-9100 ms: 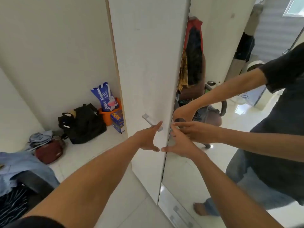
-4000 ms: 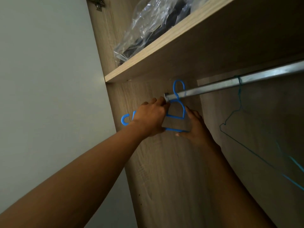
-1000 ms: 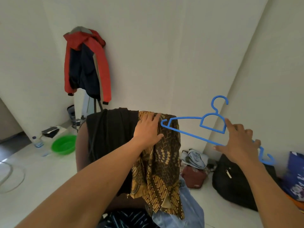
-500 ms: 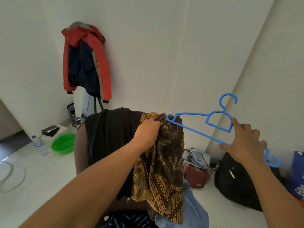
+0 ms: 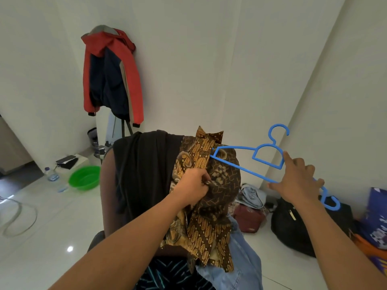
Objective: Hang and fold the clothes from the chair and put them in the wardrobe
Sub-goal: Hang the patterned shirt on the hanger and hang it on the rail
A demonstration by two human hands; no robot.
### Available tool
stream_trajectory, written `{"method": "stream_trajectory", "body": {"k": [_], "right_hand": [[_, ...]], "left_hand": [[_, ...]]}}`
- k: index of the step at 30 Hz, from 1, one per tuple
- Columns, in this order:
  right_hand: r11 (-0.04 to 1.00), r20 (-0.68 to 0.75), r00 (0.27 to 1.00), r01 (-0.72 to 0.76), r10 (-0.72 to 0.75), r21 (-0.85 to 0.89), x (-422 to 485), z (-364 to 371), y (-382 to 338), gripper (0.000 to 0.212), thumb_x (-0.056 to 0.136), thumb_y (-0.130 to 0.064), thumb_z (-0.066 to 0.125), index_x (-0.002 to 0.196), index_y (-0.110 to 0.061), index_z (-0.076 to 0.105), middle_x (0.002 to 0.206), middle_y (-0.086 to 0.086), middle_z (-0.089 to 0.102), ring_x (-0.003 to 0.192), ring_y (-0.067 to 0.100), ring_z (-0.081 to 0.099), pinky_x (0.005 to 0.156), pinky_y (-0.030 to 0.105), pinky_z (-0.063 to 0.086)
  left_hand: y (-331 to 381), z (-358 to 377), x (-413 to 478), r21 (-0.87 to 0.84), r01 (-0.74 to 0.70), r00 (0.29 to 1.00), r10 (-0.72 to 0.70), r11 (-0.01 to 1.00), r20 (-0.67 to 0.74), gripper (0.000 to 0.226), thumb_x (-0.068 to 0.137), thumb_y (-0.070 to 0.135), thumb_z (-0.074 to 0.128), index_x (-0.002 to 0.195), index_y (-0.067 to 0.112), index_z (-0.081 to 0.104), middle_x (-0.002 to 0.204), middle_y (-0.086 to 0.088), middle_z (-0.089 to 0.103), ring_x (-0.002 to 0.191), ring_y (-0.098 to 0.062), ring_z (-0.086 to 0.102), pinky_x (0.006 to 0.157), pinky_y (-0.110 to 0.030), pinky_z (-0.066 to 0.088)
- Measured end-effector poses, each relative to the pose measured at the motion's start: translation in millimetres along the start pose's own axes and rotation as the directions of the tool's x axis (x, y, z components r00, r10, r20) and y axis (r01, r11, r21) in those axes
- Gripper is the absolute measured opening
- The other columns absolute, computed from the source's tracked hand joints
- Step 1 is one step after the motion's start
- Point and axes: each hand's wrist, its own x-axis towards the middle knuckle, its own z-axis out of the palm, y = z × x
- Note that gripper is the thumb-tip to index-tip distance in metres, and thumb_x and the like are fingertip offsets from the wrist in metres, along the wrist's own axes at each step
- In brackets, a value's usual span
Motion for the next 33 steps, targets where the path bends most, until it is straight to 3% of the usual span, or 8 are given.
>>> {"method": "stream_trajectory", "body": {"k": [6,10,14,17,21,25,29,33], "right_hand": [[0.998,0.009,0.999,0.047,-0.046,-0.047,-1.2,7.3,7.0,0.109,0.07,-0.059,0.078,0.152,-0.035,0.011,0.137,0.003,0.04,0.125,0.032,0.038,0.1,0.065,0.036],[0.996,0.006,0.998,0.066,-0.065,-0.06,0.6,7.7,11.1,0.11,0.073,-0.057,0.077,0.154,-0.034,0.008,0.139,0.003,0.037,0.128,0.031,0.037,0.103,0.065,0.035],[0.995,-0.01,0.997,0.073,-0.074,-0.063,4.2,10.7,14.5,0.111,0.072,-0.056,0.078,0.154,-0.033,0.007,0.141,0.003,0.037,0.129,0.03,0.038,0.104,0.064,0.034],[0.993,-0.018,0.996,0.083,-0.085,-0.083,6.1,15.3,17.3,0.113,0.072,-0.058,0.078,0.155,-0.034,0.006,0.141,0.001,0.037,0.127,0.029,0.039,0.102,0.062,0.035],[0.989,-0.023,0.993,0.111,-0.113,-0.097,9.1,25.4,19.4,0.113,0.073,-0.057,0.078,0.155,-0.034,0.005,0.142,-0.001,0.036,0.126,0.027,0.039,0.104,0.062,0.035],[0.987,-0.024,0.991,0.128,-0.131,-0.1,12.2,31.4,22.2,0.11,0.076,-0.054,0.076,0.156,-0.033,0.003,0.144,-0.001,0.035,0.127,0.025,0.039,0.105,0.062,0.036],[0.985,-0.041,0.99,0.134,-0.139,-0.106,13.5,33.6,28.5,0.11,0.076,-0.055,0.076,0.156,-0.033,0.003,0.144,-0.001,0.035,0.127,0.025,0.039,0.106,0.062,0.035],[0.985,-0.065,0.986,0.147,-0.154,-0.093,13.4,34.6,33.6,0.11,0.075,-0.054,0.077,0.156,-0.032,0.006,0.145,-0.001,0.035,0.128,0.025,0.038,0.107,0.062,0.033]], "left_hand": [[-7.8,28.3,-20.2,-0.165,0.139,0.983,-0.117,0.976,0.139,0.022,0.084,0.006,0.07,0.101,0.02,0.068,0.099,0.007,0.062,0.09,-0.006,0.06,0.071,-0.016,0.051],[-2.6,24.8,-12.9,0.014,0.078,0.955,-0.079,0.997,0.285,0.036,0.085,0.043,0.07,0.113,0.022,0.061,0.097,0.01,0.066,0.087,-0.005,0.063,0.076,-0.021,0.055],[18.3,-6.3,26.7,0.077,-0.005,0.982,0.02,0.997,-0.19,0.021,0.093,0.044,0.06,0.083,0.027,0.058,0.076,0.009,0.061,0.068,-0.005,0.059,0.063,-0.023,0.053],[25.7,-33.5,75.8,0.018,-0.115,0.931,0.114,0.993,-0.348,0.013,0.098,0.031,0.056,0.104,0.021,0.061,0.103,0.004,0.059,0.092,-0.01,0.056,0.082,-0.027,0.051],[30.0,-46.8,133.3,0.11,-0.098,0.995,0.093,0.989,0.047,0.045,0.104,0.014,0.041,0.149,0.02,0.041,0.144,-0.012,0.044,0.13,-0.027,0.047,0.107,-0.032,0.037],[34.7,-47.3,158.2,0.402,-0.109,0.95,-0.024,0.909,0.312,0.05,0.106,0.012,0.034,0.156,0.015,0.031,0.16,-0.008,0.033,0.146,-0.027,0.031,0.116,-0.033,0.025],[25.0,-39.3,171.4,0.451,-0.035,0.98,-0.059,0.892,0.192,0.041,0.102,0.036,0.043,0.12,0.007,0.065,0.124,-0.012,0.065,0.105,-0.026,0.06,0.086,-0.034,0.047],[18.6,-37.4,172.9,0.421,0.094,0.995,-0.098,0.902,-0.012,0.03,0.094,0.035,0.061,0.078,0.013,0.05,0.092,-0.007,0.063,0.073,-0.019,0.055,0.06,-0.029,0.041]]}}
